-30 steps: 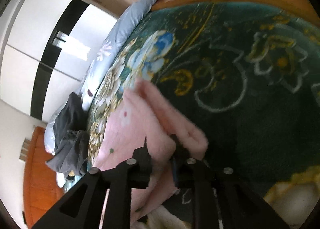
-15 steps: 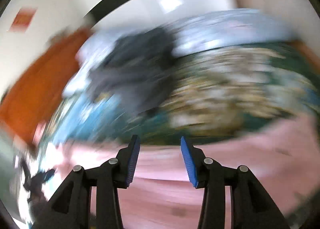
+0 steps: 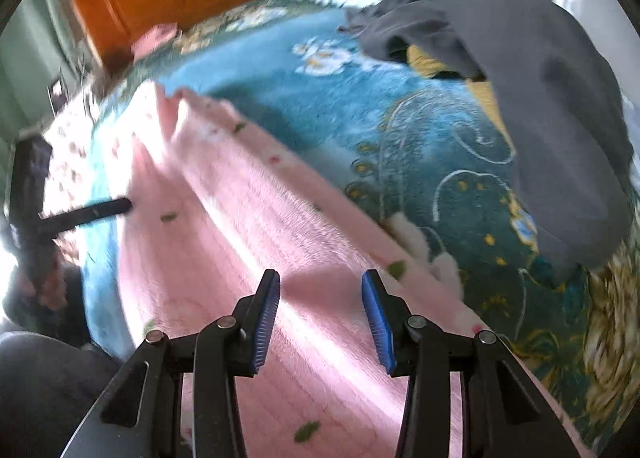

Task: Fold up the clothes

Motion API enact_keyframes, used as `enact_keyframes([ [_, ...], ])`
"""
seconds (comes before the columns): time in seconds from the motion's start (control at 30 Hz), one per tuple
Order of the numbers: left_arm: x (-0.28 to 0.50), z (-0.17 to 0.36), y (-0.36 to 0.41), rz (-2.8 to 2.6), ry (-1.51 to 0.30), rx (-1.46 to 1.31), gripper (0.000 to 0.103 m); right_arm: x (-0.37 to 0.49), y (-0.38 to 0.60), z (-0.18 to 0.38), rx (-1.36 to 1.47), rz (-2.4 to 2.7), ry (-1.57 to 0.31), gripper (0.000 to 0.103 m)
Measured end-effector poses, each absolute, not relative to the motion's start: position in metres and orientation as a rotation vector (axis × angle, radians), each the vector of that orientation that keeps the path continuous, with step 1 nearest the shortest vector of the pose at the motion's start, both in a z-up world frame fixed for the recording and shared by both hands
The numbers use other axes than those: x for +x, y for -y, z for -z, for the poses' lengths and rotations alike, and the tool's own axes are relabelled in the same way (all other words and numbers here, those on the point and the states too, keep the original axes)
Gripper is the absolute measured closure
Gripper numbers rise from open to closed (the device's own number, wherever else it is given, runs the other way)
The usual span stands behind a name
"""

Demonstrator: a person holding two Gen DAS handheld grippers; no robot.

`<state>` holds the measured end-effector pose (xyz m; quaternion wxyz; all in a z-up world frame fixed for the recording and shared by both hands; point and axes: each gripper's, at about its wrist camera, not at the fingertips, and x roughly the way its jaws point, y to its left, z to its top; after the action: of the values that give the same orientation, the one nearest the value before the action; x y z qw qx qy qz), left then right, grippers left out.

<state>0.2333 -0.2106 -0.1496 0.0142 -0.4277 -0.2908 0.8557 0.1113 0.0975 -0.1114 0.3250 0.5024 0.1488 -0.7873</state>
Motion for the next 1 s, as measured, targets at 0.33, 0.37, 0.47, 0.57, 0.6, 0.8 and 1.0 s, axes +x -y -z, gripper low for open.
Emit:
enact_keyframes([
  [0.33, 0.234, 0.152, 0.214, -2.632, 0.937, -1.285, 0.038, 0.07, -0.11, 0.099, 1.344, 2.164, -0.275, 0.097],
  [0.37, 0.234, 0.153, 0.213, -2.633, 0.934, -1.282, 0.038, 0.063, -0.111, 0.099, 1.349, 2.178, -0.276, 0.098],
  [0.47, 0.234, 0.153, 0.212, -2.633, 0.925, -1.28, 0.038, 0.047, -0.112, 0.103, 1.37, 2.219, -0.291, 0.098],
  [0.57, 0.234, 0.153, 0.212, -2.631, 0.923, -1.283, 0.038, 0.033, -0.111, 0.113, 1.407, 2.273, -0.294, 0.098],
  [0.6, 0.235, 0.152, 0.212, -2.631, 0.923, -1.284, 0.038, 0.028, -0.111, 0.116, 1.419, 2.291, -0.295, 0.098],
  [0.8, 0.241, 0.151, 0.211, -2.636, 0.929, -1.291, 0.038, 0.029, -0.161, 0.097, 1.407, 2.412, -0.072, 0.097],
  [1.0, 0.245, 0.148, 0.204, -2.665, 0.882, -1.323, 0.037, 0.087, -0.214, 0.076, 1.428, 2.379, -0.002, 0.092],
])
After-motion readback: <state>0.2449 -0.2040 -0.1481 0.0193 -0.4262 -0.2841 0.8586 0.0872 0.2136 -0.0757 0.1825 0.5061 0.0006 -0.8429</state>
